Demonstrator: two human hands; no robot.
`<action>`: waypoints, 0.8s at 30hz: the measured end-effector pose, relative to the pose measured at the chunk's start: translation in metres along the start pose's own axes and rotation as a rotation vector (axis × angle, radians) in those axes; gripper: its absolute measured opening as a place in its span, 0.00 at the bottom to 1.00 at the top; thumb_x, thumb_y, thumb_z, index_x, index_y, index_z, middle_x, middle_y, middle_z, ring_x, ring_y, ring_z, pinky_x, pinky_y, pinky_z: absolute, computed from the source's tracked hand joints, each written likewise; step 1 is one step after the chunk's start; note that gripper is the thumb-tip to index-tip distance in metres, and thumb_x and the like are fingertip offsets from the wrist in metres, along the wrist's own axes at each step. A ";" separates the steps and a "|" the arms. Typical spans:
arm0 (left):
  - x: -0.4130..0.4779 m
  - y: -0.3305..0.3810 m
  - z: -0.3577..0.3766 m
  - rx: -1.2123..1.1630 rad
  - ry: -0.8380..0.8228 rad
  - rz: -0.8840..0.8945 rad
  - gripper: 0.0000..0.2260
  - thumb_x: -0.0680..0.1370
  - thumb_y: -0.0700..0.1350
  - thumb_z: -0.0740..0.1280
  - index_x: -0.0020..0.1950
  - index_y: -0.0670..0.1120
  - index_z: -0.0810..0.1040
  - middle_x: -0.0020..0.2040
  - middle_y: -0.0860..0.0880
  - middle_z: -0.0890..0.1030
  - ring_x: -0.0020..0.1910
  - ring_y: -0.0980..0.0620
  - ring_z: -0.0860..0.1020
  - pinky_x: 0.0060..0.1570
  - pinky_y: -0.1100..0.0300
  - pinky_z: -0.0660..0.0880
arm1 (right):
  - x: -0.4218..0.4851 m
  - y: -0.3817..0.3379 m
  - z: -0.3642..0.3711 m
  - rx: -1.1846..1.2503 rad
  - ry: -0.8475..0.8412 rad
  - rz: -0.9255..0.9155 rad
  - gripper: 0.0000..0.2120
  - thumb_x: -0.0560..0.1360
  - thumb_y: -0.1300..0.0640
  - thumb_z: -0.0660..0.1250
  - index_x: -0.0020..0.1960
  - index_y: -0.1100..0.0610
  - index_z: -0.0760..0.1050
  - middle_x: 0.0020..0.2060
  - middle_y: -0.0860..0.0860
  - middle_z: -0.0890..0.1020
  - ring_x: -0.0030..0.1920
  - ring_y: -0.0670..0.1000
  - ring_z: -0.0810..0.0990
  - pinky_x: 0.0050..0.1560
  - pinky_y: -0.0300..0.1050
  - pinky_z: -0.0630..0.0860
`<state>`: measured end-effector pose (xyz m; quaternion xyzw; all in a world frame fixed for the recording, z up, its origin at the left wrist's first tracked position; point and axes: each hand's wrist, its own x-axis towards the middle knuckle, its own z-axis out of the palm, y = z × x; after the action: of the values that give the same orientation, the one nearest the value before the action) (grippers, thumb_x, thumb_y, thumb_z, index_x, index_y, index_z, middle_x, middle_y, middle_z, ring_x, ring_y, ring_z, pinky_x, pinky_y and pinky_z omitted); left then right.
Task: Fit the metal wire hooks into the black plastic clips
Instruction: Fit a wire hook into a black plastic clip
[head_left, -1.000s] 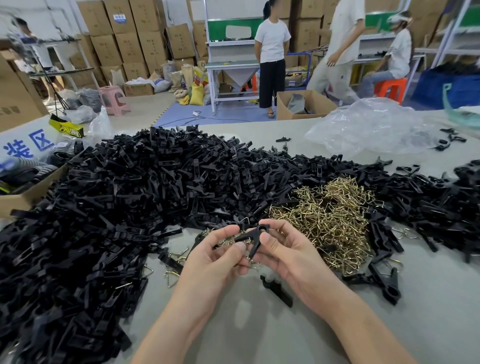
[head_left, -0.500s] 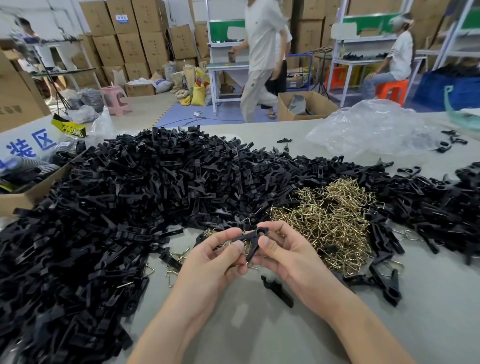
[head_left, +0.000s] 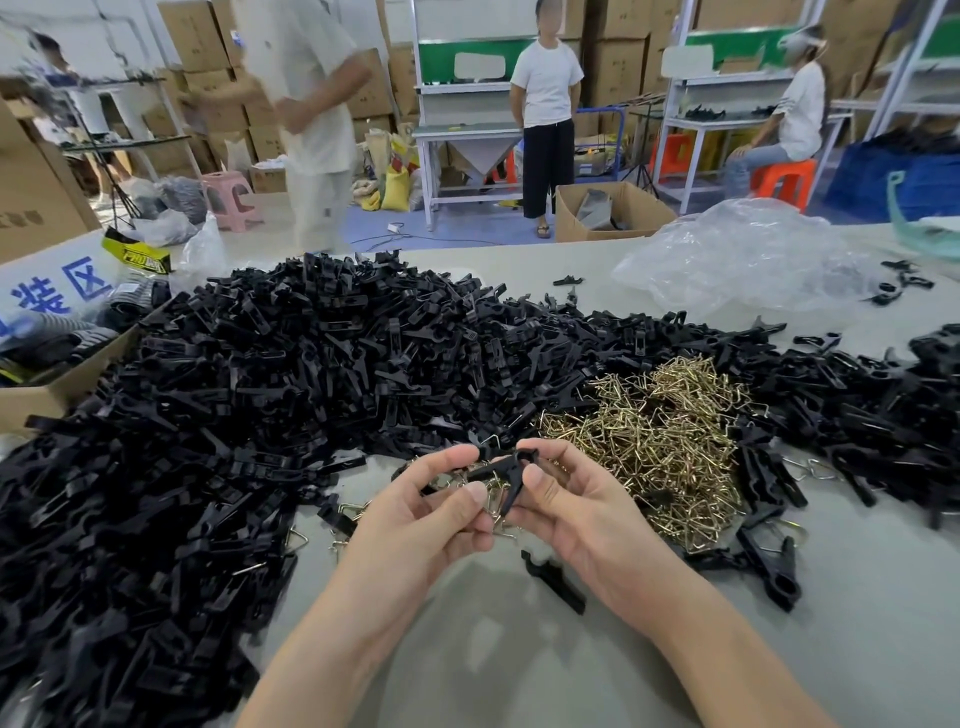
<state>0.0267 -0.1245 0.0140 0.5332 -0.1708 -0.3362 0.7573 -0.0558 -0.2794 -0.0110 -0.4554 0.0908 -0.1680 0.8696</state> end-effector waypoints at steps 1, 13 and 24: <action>0.000 0.000 0.000 -0.014 -0.005 -0.011 0.20 0.70 0.39 0.73 0.62 0.43 0.79 0.38 0.42 0.81 0.36 0.50 0.81 0.40 0.59 0.81 | 0.000 0.000 0.000 0.004 -0.002 0.001 0.12 0.71 0.62 0.71 0.55 0.59 0.79 0.47 0.59 0.84 0.44 0.54 0.85 0.46 0.43 0.82; 0.001 0.000 0.000 0.007 -0.024 -0.032 0.22 0.69 0.38 0.72 0.63 0.42 0.77 0.36 0.44 0.81 0.34 0.52 0.80 0.38 0.60 0.81 | -0.002 0.000 -0.004 -0.073 -0.059 0.019 0.10 0.74 0.62 0.71 0.55 0.57 0.81 0.50 0.59 0.83 0.49 0.56 0.84 0.49 0.45 0.83; -0.001 -0.013 0.027 -0.265 0.087 -0.043 0.12 0.72 0.43 0.69 0.53 0.41 0.86 0.40 0.47 0.84 0.36 0.54 0.81 0.35 0.62 0.80 | 0.000 0.002 -0.003 -0.068 -0.014 -0.047 0.14 0.72 0.61 0.71 0.56 0.62 0.76 0.46 0.57 0.85 0.43 0.53 0.84 0.48 0.41 0.82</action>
<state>0.0054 -0.1449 0.0124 0.4460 -0.0803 -0.3486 0.8204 -0.0564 -0.2807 -0.0144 -0.4879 0.0798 -0.1822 0.8499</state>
